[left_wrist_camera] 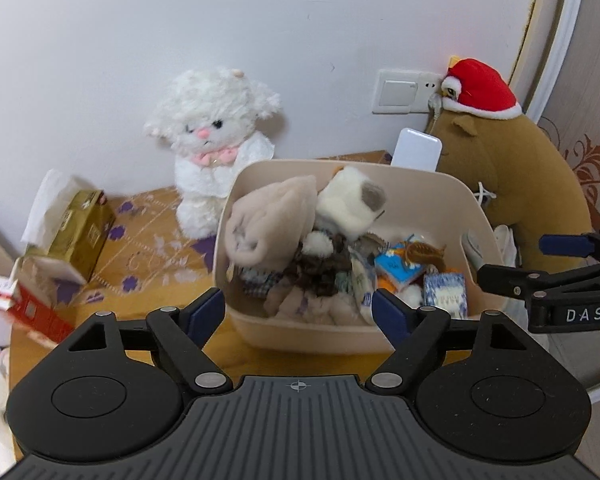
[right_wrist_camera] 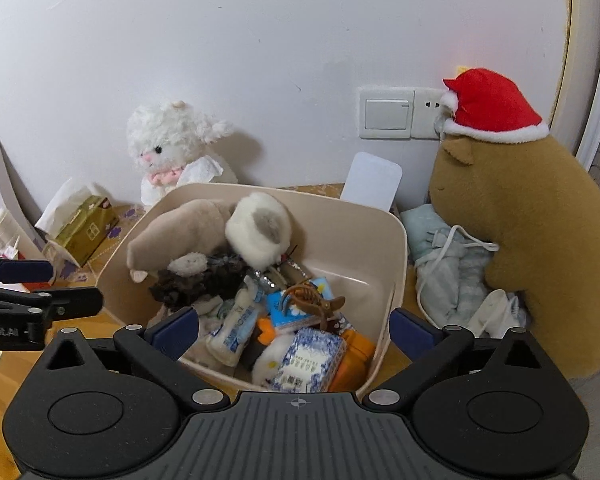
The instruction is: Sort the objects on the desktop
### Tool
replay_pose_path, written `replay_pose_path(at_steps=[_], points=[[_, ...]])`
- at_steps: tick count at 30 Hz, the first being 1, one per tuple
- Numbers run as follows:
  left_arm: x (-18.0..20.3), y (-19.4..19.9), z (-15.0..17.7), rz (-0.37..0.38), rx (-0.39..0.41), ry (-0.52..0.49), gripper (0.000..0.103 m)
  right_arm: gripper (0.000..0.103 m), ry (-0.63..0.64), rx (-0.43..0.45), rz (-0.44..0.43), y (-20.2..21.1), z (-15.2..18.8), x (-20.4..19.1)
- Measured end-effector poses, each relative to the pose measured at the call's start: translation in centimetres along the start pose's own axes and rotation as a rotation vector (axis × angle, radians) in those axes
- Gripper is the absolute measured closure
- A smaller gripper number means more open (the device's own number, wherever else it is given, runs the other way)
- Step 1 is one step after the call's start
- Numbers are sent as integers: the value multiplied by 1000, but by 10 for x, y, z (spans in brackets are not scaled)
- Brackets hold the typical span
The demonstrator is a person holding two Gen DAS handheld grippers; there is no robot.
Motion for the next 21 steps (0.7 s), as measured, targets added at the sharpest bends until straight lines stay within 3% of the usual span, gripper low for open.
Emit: replay_pose_path(at_steps=[5, 21], points=[[1, 23, 23, -17, -4, -30, 21, 0, 15, 9, 11, 21, 14, -9], [-8, 117, 86, -49, 73, 17, 21, 0, 117, 51, 61, 106, 69, -70]])
Point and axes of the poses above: each gripper's, at about its wrist camera, not at the fingertips, and y roughly against the way its jaws point, x to its right, z to its underside, the point moved 5 cm from there along -y, roughly the way its jaws point, and after that the axes turned 11 degrees about -x, right-handed, at the moved point
